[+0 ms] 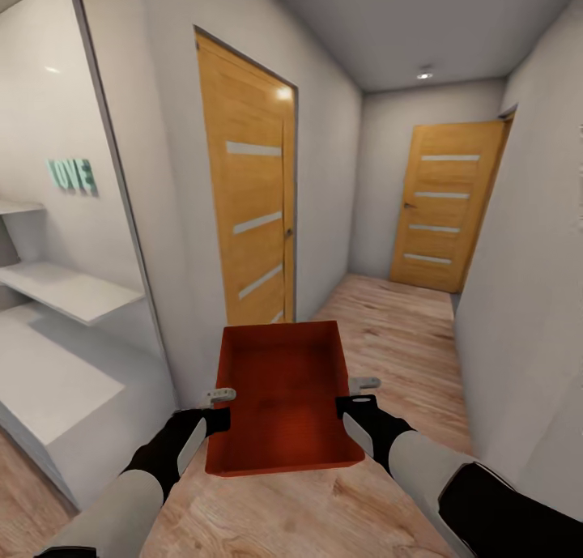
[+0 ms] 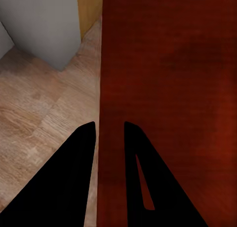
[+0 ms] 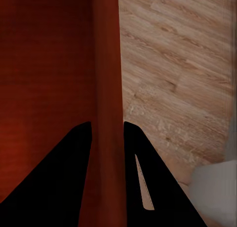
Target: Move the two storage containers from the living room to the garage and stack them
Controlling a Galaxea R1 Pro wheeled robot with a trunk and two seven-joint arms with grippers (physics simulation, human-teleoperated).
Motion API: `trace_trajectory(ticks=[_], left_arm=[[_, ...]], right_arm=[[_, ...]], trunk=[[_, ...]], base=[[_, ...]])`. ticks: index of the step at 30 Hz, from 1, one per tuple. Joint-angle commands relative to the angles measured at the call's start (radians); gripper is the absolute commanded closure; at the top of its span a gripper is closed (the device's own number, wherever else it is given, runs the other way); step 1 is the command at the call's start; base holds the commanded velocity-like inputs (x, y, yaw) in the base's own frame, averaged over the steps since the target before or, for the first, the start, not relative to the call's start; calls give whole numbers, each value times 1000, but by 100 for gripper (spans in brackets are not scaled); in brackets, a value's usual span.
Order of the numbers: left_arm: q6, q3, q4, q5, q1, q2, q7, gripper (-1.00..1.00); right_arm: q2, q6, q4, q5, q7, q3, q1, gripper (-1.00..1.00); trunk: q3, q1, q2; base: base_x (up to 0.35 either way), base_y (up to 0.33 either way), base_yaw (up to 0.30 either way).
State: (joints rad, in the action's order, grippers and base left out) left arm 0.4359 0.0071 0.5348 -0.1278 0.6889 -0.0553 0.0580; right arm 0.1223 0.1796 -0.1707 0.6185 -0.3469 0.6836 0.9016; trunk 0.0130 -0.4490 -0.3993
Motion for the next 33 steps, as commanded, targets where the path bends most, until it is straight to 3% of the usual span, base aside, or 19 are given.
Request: trace_trajectory(ticks=[1,16,33], left_arm=[[7,13,0,16,0,0,51,100],[8,13,-1,16,0,0,51,100],[7,13,-1,16,0,0,51,100]], right_arm=[[0,3,-7,-5,-3,5,0,100],[0,4,-7,-5,-3,5,0,100],[0,4,-7,-5,-3,5,0,100]], trunk=[[0,-1,-1],[0,-1,-1],[0,-1,-1]], base=[[326,0,-252],[326,0,-228],[326,0,-14]])
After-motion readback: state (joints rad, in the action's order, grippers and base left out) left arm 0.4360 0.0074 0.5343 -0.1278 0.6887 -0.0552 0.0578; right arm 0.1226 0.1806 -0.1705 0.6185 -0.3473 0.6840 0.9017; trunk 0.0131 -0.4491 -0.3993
